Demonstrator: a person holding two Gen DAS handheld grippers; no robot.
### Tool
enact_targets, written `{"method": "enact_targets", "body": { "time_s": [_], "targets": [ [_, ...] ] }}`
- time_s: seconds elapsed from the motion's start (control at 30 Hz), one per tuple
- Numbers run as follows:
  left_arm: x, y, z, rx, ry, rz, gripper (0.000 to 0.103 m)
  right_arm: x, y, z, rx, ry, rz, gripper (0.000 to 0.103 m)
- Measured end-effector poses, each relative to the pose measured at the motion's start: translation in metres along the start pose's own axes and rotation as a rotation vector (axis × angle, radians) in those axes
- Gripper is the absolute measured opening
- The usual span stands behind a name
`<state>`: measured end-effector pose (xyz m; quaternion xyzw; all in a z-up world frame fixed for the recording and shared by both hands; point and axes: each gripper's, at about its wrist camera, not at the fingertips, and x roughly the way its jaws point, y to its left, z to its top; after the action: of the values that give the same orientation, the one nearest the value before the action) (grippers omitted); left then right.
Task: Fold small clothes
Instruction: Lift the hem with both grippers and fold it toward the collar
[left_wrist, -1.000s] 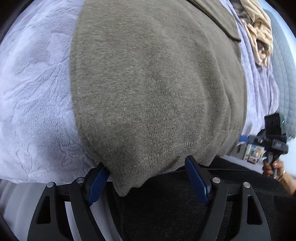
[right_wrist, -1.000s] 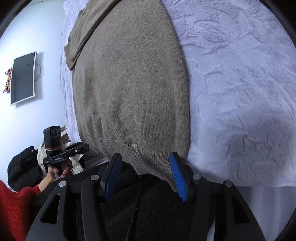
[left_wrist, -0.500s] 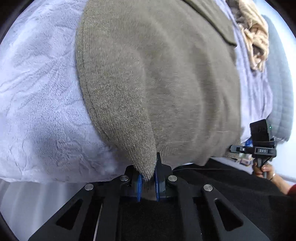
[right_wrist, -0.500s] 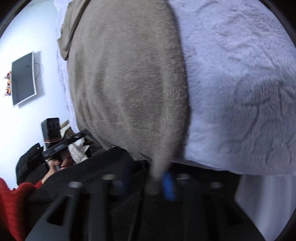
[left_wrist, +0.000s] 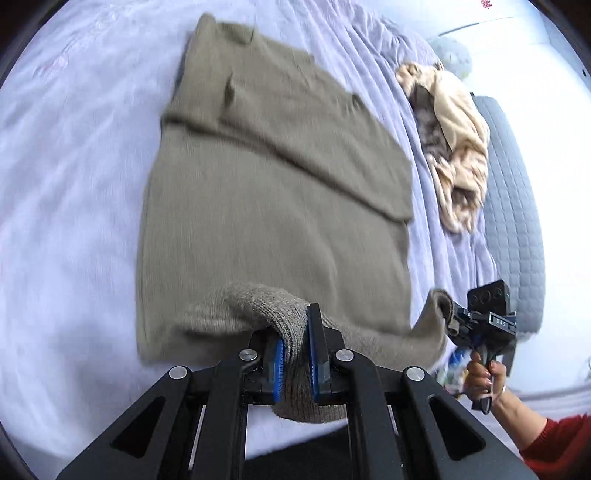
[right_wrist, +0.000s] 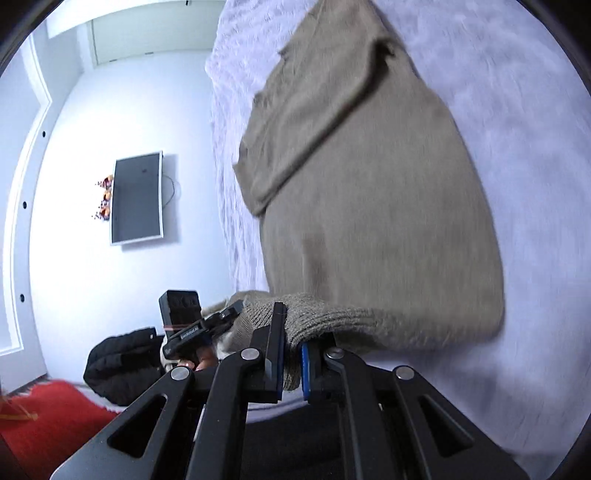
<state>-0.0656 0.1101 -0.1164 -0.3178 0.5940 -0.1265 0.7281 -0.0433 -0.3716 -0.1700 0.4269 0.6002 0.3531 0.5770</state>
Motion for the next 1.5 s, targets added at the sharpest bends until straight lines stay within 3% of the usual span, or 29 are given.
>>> {"method": "enact_targets", "body": {
  "time_s": [0.23, 0.5, 0.73, 0.93, 1.07, 1.17, 1.2, 1.23, 1.27, 1.3, 1.33, 1.5],
  "targets": [
    [-0.008, -0.018, 0.068, 0.027, -0.132, -0.037, 0.012, 0.001, 0.024, 0.06, -0.042, -0.107, 0.017, 0.007],
    [0.0, -0.035, 0.147, 0.032, -0.254, -0.053, 0.012, 0.002, 0.073, 0.137, -0.175, -0.147, 0.015, 0.007],
    [0.039, -0.026, 0.209, 0.054, -0.285, 0.014, 0.012, 0.024, 0.071, 0.212, -0.145, -0.172, 0.01, 0.007],
    [0.084, -0.005, 0.234, 0.054, -0.278, 0.1, 0.012, 0.056, 0.04, 0.271, -0.122, -0.166, -0.059, 0.008],
    [0.096, -0.003, 0.234, 0.042, -0.265, 0.161, 0.014, 0.075, 0.011, 0.285, -0.067, -0.186, -0.14, 0.008],
    [0.09, -0.014, 0.231, 0.085, -0.273, 0.196, 0.014, 0.072, 0.013, 0.284, -0.047, -0.227, -0.142, 0.009],
    [0.087, -0.018, 0.227, 0.103, -0.273, 0.208, 0.018, 0.071, 0.017, 0.283, -0.056, -0.228, -0.15, 0.014],
    [0.084, -0.023, 0.225, 0.126, -0.272, 0.219, 0.04, 0.07, 0.023, 0.283, -0.072, -0.228, -0.16, 0.026],
    [0.08, -0.027, 0.223, 0.142, -0.277, 0.233, 0.071, 0.066, 0.03, 0.282, -0.094, -0.232, -0.17, 0.035],
    [0.075, -0.032, 0.218, 0.164, -0.299, 0.259, 0.083, 0.062, 0.036, 0.281, -0.108, -0.24, -0.173, 0.057],
    [0.069, -0.036, 0.214, 0.188, -0.328, 0.283, 0.087, 0.056, 0.042, 0.28, -0.121, -0.254, -0.17, 0.067],
    [0.054, -0.052, 0.197, 0.268, -0.317, 0.295, 0.087, 0.03, 0.065, 0.266, -0.175, -0.295, -0.183, 0.067]
  ]
}}
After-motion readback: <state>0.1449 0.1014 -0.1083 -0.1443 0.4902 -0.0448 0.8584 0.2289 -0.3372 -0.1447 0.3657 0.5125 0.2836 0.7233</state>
